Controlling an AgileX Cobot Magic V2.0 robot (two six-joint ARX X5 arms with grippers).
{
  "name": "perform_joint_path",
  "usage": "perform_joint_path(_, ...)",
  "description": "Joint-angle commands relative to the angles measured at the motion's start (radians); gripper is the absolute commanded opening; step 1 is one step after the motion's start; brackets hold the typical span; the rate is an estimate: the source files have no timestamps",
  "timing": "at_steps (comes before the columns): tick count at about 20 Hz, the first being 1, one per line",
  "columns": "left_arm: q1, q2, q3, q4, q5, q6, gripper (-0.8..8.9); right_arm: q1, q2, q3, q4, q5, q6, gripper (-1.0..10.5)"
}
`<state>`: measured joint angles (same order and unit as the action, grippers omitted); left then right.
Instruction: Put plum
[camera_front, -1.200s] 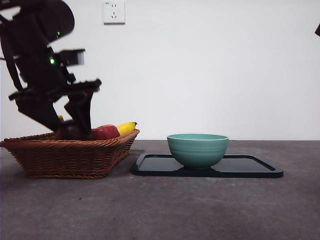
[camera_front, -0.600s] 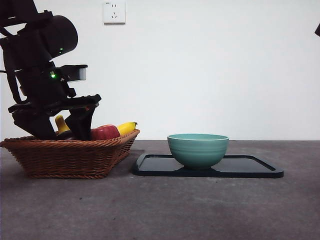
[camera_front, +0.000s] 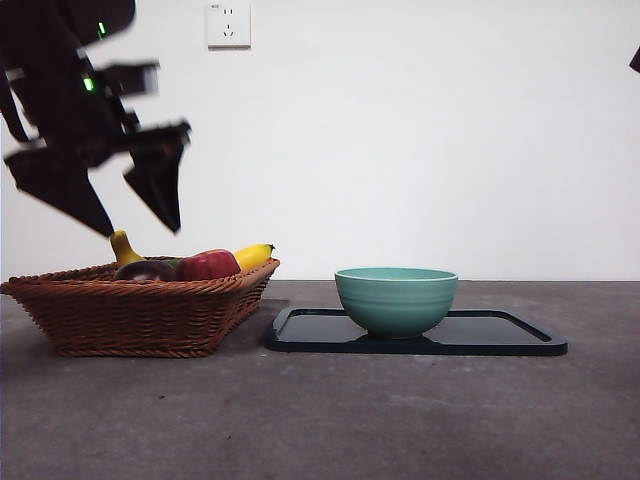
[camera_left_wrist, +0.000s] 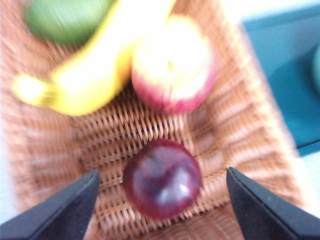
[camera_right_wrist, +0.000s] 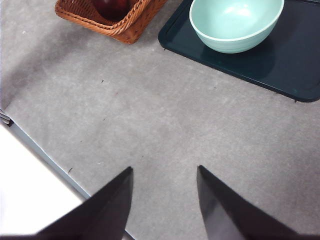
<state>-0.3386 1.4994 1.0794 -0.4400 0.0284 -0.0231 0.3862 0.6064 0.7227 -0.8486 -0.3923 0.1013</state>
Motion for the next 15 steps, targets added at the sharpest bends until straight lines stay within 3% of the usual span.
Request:
perform_joint_path(1,-0.011,-0.078,0.013,-0.038,0.041,0.011,4.11,0.007,0.004,0.003,0.010,0.000,-0.001,2.0)
perform_joint_path(8,-0.041,-0.371,0.013,-0.262,0.326,0.008,4.06,0.007,0.004,0.003,0.010,0.000,-0.001,2.0)
perform_joint_path(15,-0.063,-0.498,0.013,-0.456,0.457,0.043,4.04,0.007,0.005,0.003,0.010,0.000,0.002,2.0)
